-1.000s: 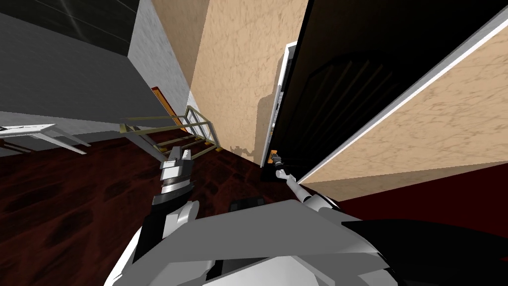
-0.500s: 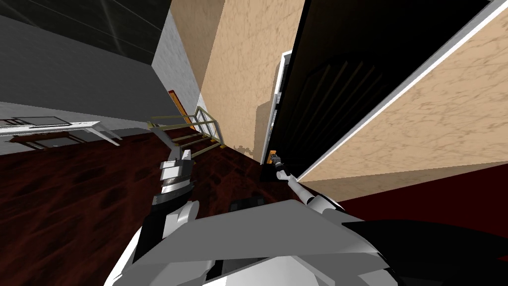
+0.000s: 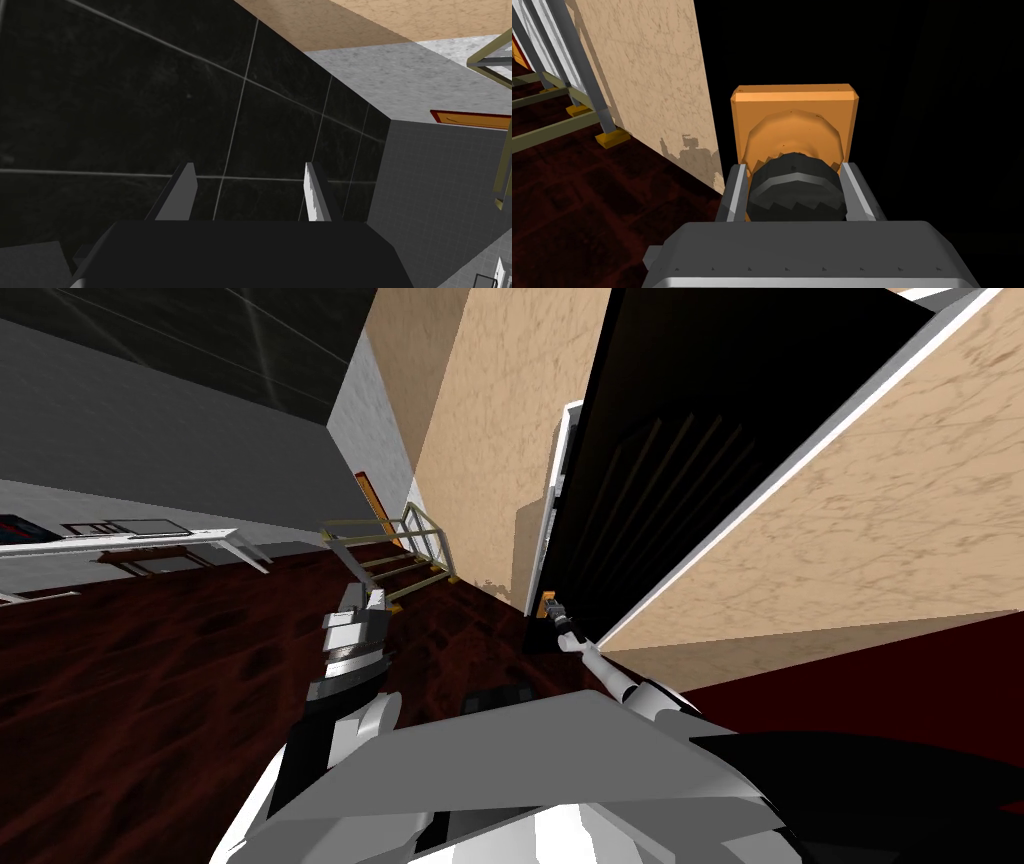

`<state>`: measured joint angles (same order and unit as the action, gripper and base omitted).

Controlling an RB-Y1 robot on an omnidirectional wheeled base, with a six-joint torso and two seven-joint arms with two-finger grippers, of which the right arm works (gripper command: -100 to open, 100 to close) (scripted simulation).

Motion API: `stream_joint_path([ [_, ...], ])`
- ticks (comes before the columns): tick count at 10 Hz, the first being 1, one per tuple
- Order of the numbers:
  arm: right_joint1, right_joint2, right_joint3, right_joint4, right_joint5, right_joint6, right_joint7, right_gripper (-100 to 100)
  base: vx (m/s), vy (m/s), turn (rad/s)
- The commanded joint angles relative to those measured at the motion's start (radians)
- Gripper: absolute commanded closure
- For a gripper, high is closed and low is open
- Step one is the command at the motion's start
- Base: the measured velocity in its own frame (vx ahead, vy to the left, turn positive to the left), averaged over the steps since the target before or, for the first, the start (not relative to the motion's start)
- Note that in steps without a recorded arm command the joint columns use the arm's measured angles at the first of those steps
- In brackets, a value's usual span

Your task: Pull the door open

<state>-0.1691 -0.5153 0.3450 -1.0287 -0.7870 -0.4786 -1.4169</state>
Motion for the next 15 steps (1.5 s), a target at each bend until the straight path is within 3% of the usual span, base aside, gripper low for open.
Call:
stream_joint_path([
  [1,0.008,-0.012,0.019,-0.012,0.003,-0.005,-0.015,100,-0.191,-0.071,0.084],
  [6,0.024,-0.064,0.084,-0.047,0.012,-0.029,-0.072,100,-0.192,-0.103,0.103],
  [8,0.029,-0.08,0.103,-0.058,0.015,-0.036,-0.09,100,-0.185,-0.064,0.074],
  [9,0.025,-0.075,0.098,-0.051,0.015,-0.033,-0.084,100,-0.086,-0.026,0.02],
  [15,0.054,-0.161,0.191,-0.1,0.03,-0.089,-0.167,100,-0.177,-0.102,0.097],
])
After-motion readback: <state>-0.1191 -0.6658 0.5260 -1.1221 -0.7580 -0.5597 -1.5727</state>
